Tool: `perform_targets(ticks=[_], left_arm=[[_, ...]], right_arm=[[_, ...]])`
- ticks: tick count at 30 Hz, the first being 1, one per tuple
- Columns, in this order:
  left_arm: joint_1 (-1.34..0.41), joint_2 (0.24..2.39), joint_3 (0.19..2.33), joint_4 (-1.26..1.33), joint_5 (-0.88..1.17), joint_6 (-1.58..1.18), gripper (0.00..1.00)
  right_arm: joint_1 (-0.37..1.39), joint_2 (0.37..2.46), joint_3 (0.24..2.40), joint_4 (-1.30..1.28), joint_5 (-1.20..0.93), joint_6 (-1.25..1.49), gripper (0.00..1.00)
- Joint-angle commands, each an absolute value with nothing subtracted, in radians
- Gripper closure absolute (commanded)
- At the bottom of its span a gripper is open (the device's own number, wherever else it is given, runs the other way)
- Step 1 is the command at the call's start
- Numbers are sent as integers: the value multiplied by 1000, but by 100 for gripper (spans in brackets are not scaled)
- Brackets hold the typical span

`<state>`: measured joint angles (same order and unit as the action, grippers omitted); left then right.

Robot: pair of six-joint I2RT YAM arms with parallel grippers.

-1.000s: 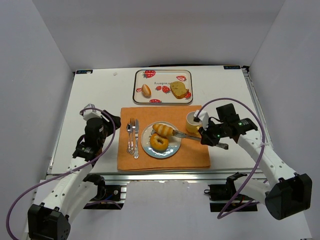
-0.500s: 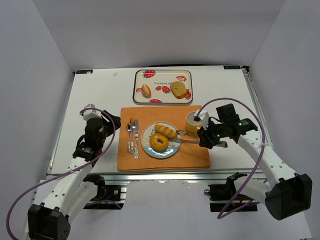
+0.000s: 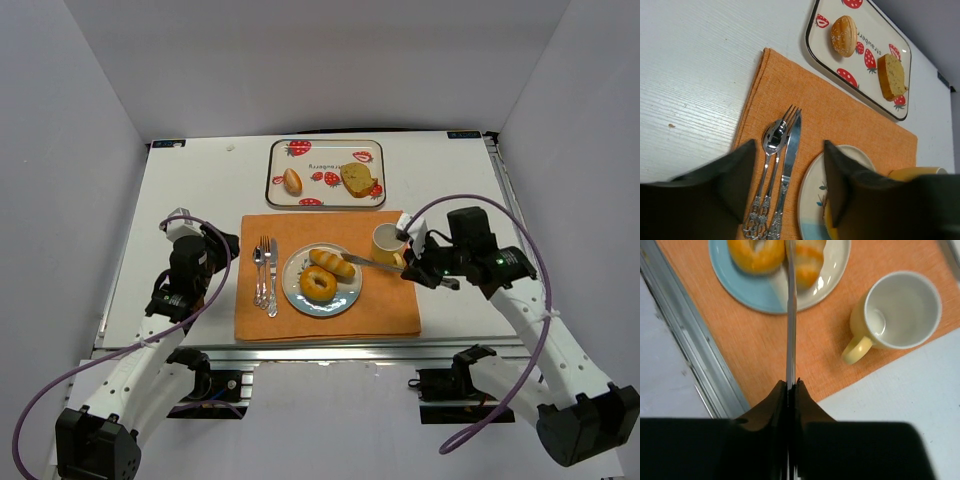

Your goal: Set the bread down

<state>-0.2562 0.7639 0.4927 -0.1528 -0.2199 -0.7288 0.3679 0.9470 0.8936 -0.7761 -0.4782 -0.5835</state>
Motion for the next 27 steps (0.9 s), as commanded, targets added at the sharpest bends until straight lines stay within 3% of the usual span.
perform_targets(ticks=[1,2,3,8,10,13,16,22,23,27], left_arm=[[-252,750,505,-138,-203,-726,43],[-252,753,505,-134,-198,-727,77],[-250,755,505,-123,-181,-727,96],[-250,768,512,-35,-31,-707,100],[-250,788,523,-11,67,-690,81],[-252,844,538,-6,173,-684,45],[-255,871,534,32,224,-686,33],[-279,873,526,20,245,-678,31],[-287,871,525,15,242,-677,30],[-325,873,520,6,221,-655,29]], right_arm=[[373,902,1003,-691,-563,-572,95],[371,900,1014,-660,-540,-548,100],[371,905,1023,-578,-517,-478,100],[367,917,913,-289,-96,-238,100],[344,916,832,-136,136,-192,100],[220,940,674,31,156,-147,100],[112,1057,608,72,104,-86,100],[37,1264,543,236,101,-100,97],[29,1287,542,241,83,-104,83],[-24,1396,555,194,22,-126,42]])
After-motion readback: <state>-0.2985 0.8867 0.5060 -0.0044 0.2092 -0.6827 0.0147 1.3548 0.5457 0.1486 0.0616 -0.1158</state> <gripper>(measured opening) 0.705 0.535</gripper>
